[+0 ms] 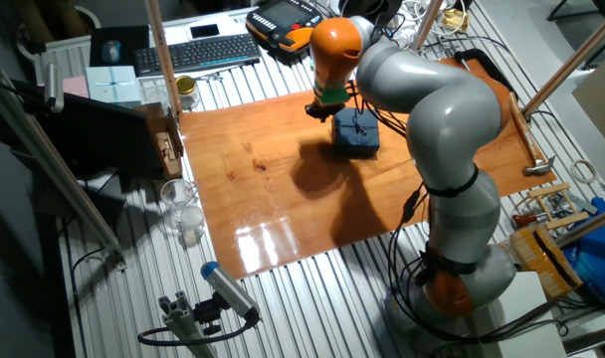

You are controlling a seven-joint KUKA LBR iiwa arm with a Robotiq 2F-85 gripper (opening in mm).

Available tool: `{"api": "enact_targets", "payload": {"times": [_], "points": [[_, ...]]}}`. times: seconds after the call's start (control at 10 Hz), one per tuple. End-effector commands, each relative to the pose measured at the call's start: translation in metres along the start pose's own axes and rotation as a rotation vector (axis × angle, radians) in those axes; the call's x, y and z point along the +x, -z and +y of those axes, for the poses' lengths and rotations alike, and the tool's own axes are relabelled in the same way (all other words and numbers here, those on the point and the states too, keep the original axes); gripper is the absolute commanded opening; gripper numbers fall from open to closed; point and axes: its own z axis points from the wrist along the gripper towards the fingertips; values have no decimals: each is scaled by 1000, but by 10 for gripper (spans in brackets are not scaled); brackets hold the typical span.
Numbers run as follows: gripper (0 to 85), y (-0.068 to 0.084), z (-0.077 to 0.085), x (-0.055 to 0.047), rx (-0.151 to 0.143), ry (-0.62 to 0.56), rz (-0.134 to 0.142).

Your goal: Slide the outer casing onto the gift box

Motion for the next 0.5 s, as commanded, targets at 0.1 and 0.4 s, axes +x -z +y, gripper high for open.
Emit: {"api": "enact_targets", "payload": {"times": [0.1,0.4], "points": [[0,16,12,4,-19,2,1],[0,32,24,14,-39,29,8]]}}
